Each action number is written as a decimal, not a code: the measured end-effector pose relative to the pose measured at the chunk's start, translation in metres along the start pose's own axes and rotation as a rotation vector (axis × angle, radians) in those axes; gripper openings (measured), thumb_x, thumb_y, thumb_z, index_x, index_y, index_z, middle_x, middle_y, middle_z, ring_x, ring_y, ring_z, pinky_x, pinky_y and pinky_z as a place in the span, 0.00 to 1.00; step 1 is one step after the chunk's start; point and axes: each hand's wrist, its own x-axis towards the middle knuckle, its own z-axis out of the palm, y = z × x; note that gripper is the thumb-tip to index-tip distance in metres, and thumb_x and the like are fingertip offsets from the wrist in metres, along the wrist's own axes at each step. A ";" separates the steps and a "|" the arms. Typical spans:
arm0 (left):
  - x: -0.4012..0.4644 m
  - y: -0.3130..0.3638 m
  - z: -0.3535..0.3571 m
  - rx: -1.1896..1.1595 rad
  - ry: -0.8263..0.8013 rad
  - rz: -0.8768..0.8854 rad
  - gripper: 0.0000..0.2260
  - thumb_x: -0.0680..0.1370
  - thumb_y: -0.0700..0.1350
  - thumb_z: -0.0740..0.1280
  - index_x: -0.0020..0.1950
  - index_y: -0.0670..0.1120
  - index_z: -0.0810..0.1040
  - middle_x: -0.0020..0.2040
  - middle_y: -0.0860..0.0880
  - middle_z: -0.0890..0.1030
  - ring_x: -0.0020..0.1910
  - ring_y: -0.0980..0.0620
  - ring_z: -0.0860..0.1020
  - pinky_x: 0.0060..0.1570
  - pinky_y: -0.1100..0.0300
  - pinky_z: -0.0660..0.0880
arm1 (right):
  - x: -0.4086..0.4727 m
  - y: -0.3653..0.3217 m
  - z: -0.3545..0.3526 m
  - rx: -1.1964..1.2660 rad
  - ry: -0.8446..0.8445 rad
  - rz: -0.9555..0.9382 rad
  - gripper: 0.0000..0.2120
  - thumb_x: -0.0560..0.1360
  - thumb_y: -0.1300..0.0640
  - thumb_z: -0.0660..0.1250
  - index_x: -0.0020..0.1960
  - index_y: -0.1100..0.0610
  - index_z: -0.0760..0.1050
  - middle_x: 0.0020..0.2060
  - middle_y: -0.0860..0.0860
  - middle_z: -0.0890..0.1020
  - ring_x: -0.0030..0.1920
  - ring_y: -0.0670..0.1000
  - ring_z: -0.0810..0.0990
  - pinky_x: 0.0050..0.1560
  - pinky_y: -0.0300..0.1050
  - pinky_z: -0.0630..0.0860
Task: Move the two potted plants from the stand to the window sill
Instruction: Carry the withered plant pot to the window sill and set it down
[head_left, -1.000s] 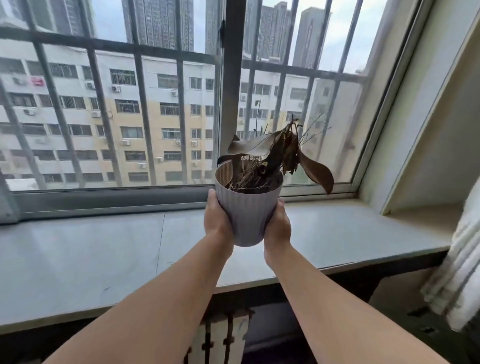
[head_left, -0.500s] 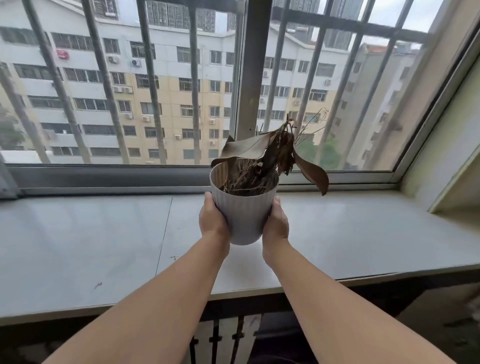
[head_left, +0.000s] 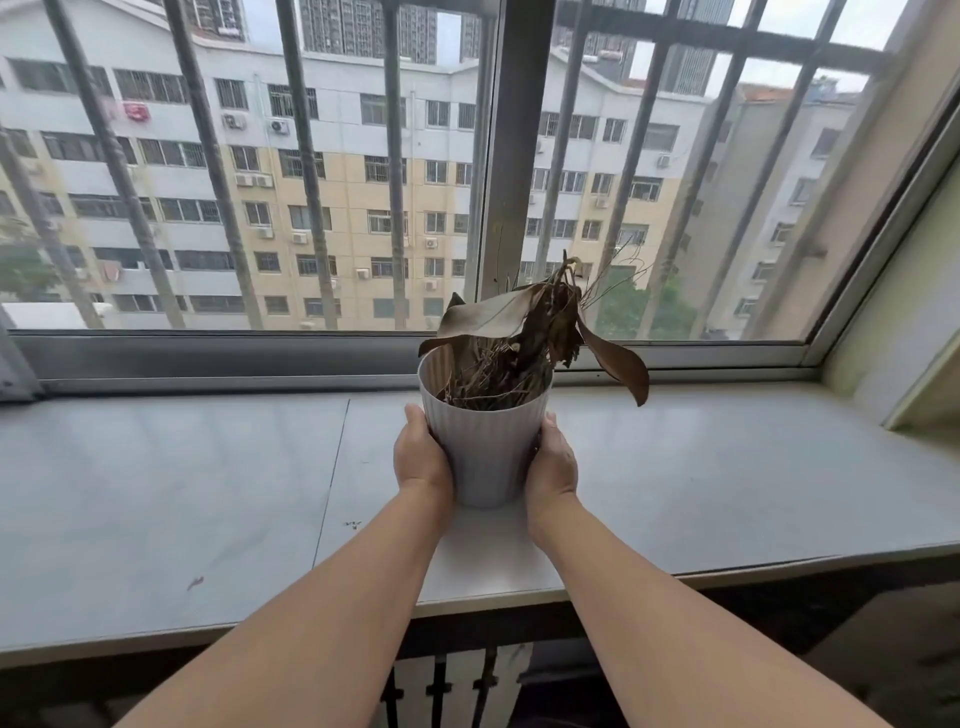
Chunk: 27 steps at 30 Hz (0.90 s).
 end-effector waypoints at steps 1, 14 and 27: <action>0.001 -0.002 0.000 0.011 -0.002 -0.002 0.20 0.78 0.58 0.56 0.36 0.49 0.79 0.41 0.51 0.81 0.45 0.50 0.77 0.52 0.54 0.73 | 0.001 0.001 0.000 -0.007 0.006 -0.001 0.17 0.80 0.49 0.51 0.44 0.49 0.77 0.48 0.49 0.80 0.53 0.50 0.75 0.59 0.45 0.70; 0.006 0.000 0.002 0.112 -0.001 0.046 0.18 0.77 0.54 0.55 0.37 0.46 0.77 0.46 0.44 0.80 0.48 0.45 0.75 0.56 0.46 0.73 | 0.010 0.004 0.003 0.031 0.043 -0.008 0.16 0.77 0.58 0.53 0.38 0.54 0.77 0.41 0.54 0.80 0.47 0.53 0.76 0.48 0.48 0.72; -0.017 0.014 -0.009 0.174 0.122 0.110 0.16 0.79 0.48 0.53 0.54 0.44 0.78 0.55 0.46 0.80 0.56 0.46 0.75 0.58 0.52 0.69 | -0.019 -0.025 -0.014 0.022 0.103 0.075 0.18 0.78 0.53 0.55 0.63 0.56 0.74 0.61 0.55 0.78 0.65 0.52 0.73 0.61 0.43 0.65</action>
